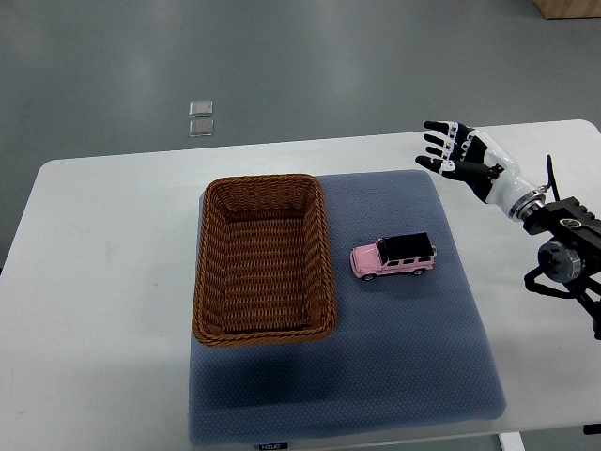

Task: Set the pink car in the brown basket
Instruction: 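Reach the right hand over the pink toy car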

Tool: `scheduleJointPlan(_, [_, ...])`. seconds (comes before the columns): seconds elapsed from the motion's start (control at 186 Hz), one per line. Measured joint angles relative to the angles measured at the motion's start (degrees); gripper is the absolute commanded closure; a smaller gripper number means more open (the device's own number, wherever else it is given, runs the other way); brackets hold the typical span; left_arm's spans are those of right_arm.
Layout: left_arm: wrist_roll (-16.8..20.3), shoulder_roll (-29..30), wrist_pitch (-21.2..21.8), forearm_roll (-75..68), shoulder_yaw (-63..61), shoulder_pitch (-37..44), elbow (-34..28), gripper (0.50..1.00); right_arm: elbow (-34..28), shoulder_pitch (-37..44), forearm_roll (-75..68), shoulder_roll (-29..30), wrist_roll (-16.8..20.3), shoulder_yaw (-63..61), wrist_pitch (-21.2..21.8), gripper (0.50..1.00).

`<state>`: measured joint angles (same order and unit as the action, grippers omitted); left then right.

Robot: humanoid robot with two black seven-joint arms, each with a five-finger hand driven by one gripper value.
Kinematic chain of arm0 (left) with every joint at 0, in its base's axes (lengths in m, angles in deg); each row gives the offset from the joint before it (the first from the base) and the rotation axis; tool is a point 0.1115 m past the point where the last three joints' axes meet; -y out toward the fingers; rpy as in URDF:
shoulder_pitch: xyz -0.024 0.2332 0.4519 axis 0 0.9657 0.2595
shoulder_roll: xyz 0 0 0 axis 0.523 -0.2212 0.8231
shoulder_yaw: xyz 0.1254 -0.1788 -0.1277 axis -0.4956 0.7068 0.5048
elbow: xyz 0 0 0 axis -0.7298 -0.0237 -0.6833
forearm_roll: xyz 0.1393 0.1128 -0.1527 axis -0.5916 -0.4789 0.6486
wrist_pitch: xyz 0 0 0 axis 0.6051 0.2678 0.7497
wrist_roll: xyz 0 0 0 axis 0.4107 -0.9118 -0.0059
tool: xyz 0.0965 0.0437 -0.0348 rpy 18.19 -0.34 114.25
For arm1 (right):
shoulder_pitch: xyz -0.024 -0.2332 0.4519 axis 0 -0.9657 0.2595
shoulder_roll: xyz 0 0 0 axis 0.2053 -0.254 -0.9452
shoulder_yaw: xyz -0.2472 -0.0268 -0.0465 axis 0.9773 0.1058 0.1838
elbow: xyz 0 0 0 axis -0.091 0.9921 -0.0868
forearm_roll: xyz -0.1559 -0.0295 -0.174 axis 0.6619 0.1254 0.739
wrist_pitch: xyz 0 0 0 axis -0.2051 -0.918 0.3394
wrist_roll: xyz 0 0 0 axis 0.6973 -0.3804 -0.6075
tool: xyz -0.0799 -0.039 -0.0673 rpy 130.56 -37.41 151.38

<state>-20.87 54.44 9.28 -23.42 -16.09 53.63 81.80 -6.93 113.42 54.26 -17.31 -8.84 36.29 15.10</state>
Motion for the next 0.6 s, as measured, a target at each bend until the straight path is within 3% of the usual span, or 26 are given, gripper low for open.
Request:
scheduleJointPlan(0.28, [0.0,0.0,0.0,0.0,0.0,0.0,0.0,0.500,-1.0,0.2,10.7,-1.2,-3.6,0.1,2.6,0.587])
scheduleJointPlan(0.598, [0.0,0.0,0.0,0.0,0.0,0.0,-0.2,0.500,-7.6,1.9,34.3,-5.6,-10.0,1.1,4.1,0.587])
